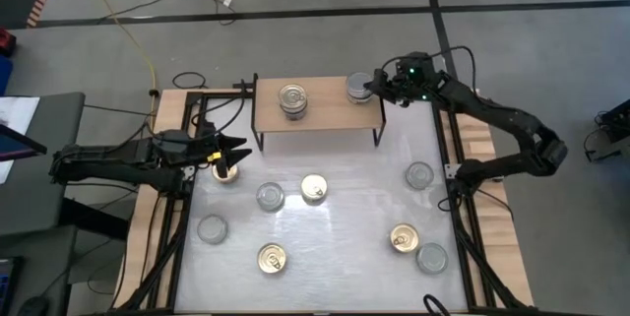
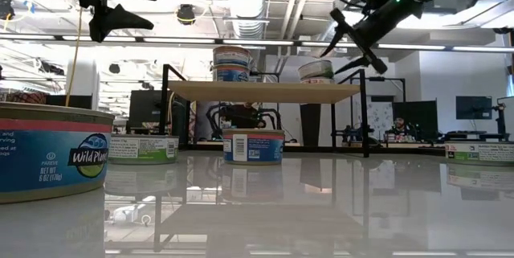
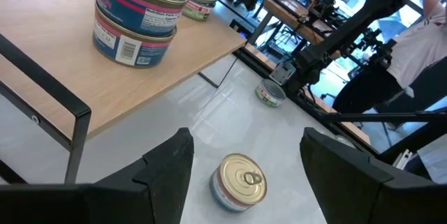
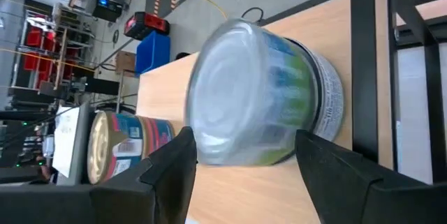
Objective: Stack canned seafood by type on shelf
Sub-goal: Stack the green white tuna can on top of the other green white tuna can on the shelf, then put the blue and pink tuna can on the shelf
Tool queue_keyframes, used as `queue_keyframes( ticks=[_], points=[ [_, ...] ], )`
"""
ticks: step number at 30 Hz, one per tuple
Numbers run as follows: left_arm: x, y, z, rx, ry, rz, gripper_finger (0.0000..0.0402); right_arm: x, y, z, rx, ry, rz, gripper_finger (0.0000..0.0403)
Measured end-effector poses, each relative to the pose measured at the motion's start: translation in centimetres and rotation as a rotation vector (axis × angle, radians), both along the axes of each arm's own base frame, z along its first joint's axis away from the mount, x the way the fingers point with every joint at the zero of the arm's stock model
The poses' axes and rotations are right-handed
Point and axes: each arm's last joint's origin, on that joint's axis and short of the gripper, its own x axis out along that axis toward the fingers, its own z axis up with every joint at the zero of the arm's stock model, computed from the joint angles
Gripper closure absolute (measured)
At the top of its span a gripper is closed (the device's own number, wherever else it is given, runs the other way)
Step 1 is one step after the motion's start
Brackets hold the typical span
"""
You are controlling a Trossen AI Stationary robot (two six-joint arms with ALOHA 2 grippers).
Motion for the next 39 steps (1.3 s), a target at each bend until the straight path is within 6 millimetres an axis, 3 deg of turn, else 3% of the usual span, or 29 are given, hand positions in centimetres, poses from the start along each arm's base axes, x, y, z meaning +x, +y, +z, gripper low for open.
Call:
queue_keyframes(
  ticks=[10, 22, 26, 30, 39],
  points=[
    [0.0, 0.0, 0.0, 0.000, 0.000, 0.000, 0.0151, -1.5, 1.6, 1.3, -0.032, 0.033, 0.011, 0.0138],
    [0.0, 0.0, 0.2, 0.008, -0.019, -0.001, 0.0151, -0.5, 5.6, 2.9, -0.167, 0.044, 0.152, 0.0138],
    [0.1, 0.0, 0.1, 0.006, -0.015, -0.001, 0.0151, 0.2, 7.2, 2.4, -0.161, 0.107, 0.180, 0.0138],
    [0.7, -0.1, -0.2, -0.028, 0.005, -0.001, 0.0151, 0.0, 9.2, 1.0, -0.105, 0.284, 0.158, 0.0138],
    [4.0, -1.6, -2.5, -0.143, 0.123, 0.035, 0.0162, -0.7, 13.7, -0.7, -0.023, 0.530, 0.172, 0.0138]
  ],
)
